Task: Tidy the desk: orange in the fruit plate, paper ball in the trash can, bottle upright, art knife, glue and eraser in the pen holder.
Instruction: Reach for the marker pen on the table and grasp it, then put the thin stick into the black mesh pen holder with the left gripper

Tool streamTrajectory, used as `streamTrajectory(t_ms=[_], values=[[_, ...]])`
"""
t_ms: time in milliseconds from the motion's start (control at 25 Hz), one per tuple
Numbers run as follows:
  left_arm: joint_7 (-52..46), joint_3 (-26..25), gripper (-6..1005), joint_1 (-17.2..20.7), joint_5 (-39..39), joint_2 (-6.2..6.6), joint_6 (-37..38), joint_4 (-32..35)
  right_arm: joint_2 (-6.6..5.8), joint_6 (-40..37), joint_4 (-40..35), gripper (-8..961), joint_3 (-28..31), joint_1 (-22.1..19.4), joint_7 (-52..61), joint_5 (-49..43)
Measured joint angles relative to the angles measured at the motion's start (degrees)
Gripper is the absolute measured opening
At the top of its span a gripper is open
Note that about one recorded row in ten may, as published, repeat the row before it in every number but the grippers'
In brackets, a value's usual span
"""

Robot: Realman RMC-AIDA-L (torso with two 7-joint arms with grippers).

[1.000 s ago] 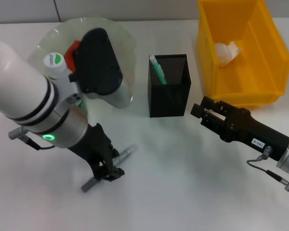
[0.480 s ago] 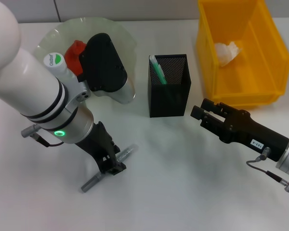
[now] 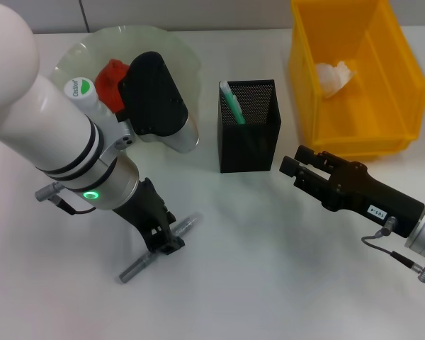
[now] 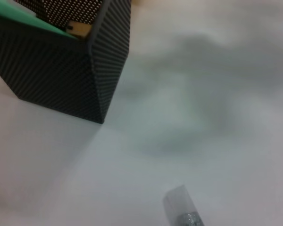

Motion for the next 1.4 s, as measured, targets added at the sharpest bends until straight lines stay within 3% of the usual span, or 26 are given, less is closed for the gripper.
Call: streamTrajectory(t_ms=[1120,1400], values=[[0.31,2.52,399,-0.06,3.33,0.01,-2.63,-1.90,0.00,-0.05,-0.26,508,0.53,0.32,0.34,0.20],[0.14,2.34,238,-0.03,3.62,0.01,-2.57,-1.76,0.00,-0.04,-0.20,508,0.53,0.35,0.36,0.20]])
